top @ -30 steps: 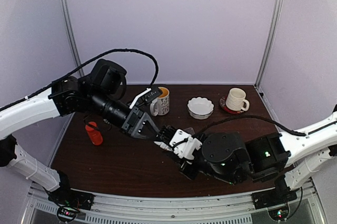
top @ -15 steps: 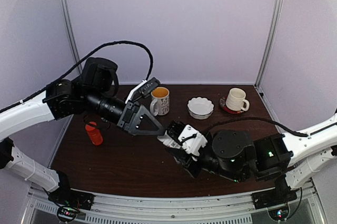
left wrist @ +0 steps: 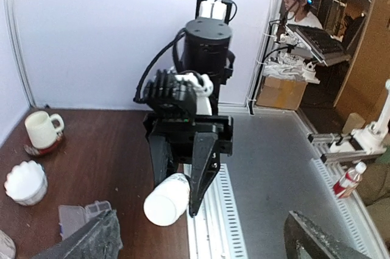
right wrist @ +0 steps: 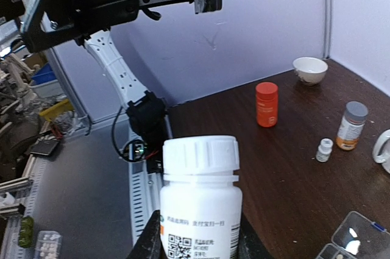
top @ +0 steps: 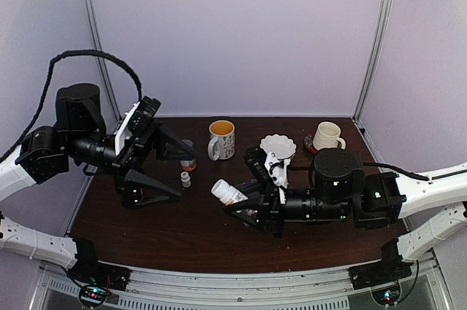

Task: Sort the pills into containers
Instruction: Unscrew the lid of the pill bottle from the pill bottle.

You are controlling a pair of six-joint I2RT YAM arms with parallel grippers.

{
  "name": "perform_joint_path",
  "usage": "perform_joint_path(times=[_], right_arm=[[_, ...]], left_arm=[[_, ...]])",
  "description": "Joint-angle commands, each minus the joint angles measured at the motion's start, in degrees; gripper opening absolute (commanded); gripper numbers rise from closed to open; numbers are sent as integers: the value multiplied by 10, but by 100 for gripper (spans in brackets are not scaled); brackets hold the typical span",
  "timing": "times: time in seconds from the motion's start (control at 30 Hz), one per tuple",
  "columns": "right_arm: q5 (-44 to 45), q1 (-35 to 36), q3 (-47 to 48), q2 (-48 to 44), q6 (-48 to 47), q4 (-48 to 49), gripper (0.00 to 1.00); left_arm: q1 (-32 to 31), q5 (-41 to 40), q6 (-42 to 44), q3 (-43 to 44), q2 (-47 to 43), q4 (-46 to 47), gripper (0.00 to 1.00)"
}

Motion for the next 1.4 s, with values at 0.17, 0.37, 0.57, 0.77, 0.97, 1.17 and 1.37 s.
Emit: perform_joint_path(times=[0.17,0.37,0.57,0.77,0.97,1.17,1.37], right_arm=[[-279,-44,1,27,99,99,9],[-307,-49,24,42,102,95,9],[-321,-56,34,55,109,106,9],[-327,-60,51,69,111,106,9],[-326,-63,61,76,112,104,8],[-320,-69,63,80,120,106,8],[-320,-72,60,80,124,107,7]], left_arm=[[-1,83,285,-15,-12,2,98],[-2,106,389,26,23,-78,77],[-2,121,416,51,51,-124,74],[-4,119,415,45,53,-125,86],[-5,108,412,45,64,-126,78],[-6,97,402,53,78,-130,68],[-6,96,403,67,93,-150,56]])
